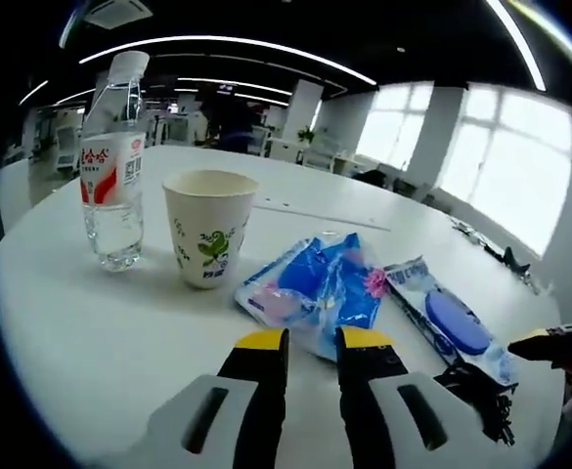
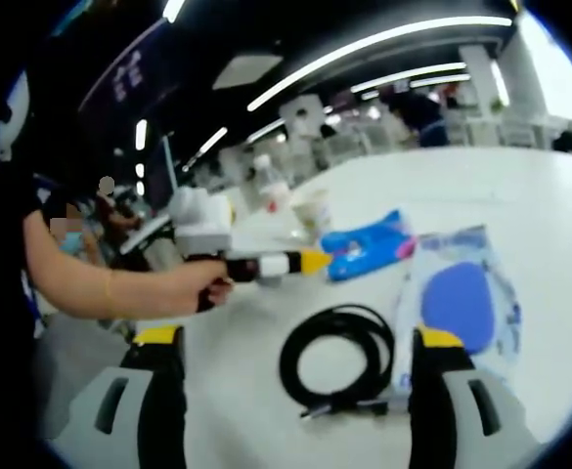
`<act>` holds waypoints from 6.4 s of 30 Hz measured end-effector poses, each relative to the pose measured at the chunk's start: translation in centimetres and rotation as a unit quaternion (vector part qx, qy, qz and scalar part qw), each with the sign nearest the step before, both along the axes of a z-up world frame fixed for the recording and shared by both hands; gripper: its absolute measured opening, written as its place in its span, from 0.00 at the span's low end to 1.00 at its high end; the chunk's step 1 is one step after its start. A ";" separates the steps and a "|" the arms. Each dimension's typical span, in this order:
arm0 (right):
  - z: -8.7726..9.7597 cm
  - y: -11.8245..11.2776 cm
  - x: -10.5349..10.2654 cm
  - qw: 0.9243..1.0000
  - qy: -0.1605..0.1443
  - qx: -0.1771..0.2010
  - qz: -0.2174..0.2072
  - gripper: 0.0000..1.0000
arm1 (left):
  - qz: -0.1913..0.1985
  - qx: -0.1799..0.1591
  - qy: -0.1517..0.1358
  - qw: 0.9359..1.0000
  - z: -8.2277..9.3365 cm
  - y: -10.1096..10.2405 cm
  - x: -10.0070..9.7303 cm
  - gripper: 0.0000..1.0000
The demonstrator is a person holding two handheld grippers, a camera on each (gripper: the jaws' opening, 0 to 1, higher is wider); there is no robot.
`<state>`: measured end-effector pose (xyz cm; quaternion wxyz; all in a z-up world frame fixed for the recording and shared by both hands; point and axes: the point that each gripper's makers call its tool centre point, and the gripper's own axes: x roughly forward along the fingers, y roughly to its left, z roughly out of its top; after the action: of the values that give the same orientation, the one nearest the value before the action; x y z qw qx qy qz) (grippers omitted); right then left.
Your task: Arrange the tabletop items into an orderly group along one side of the table until the central work area is clear of visible clutter.
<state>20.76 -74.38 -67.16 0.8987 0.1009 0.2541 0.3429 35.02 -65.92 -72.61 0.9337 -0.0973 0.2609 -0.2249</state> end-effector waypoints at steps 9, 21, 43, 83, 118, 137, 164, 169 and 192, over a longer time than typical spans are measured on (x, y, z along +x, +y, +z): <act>0.0 -0.1 0.1 1.000 0.000 0.006 -0.007 0.92 | -0.002 0.007 0.012 1.000 -0.2 0.2 -0.4 0.03; 0.1 -0.3 0.2 1.000 -0.002 0.009 -0.014 0.92 | 0.022 -0.002 0.032 0.999 0.2 1.2 -0.9 0.00; 2.1 -2.8 2.1 0.996 -0.048 -0.029 -0.064 0.69 | -0.014 -0.016 0.071 0.997 2.5 0.3 -3.9 0.00; 0.9 -8.3 3.8 0.982 -0.019 -0.117 -0.146 0.09 | -0.094 -0.040 0.102 0.990 5.3 -4.2 -8.1 0.00; 3.0 -9.5 4.0 0.984 0.029 0.005 -0.178 0.00 | -0.135 -0.030 0.052 0.989 7.3 -5.1 -8.6 0.06; 3.4 -10.8 4.4 0.983 0.043 -0.012 -0.180 0.00 | -0.145 0.019 0.003 0.989 7.5 -4.1 -8.6 0.57; 3.3 -18.3 7.2 0.970 0.041 -0.024 -0.237 0.00 | -0.173 0.048 -0.039 0.983 7.9 -3.0 -10.0 1.00; 2.6 -19.6 7.6 0.967 0.044 -0.026 -0.248 0.00 | -0.186 0.055 -0.046 0.980 8.1 -2.8 -10.1 1.00; 2.0 -24.0 10.7 0.959 0.024 -0.010 -0.283 0.00 | -0.212 0.071 -0.036 0.974 6.6 -2.8 -10.0 0.97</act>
<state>31.45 -98.39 -65.16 0.9536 0.1682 0.2400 0.0697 25.02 -68.75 -66.01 0.8779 0.0353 0.2573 -0.4022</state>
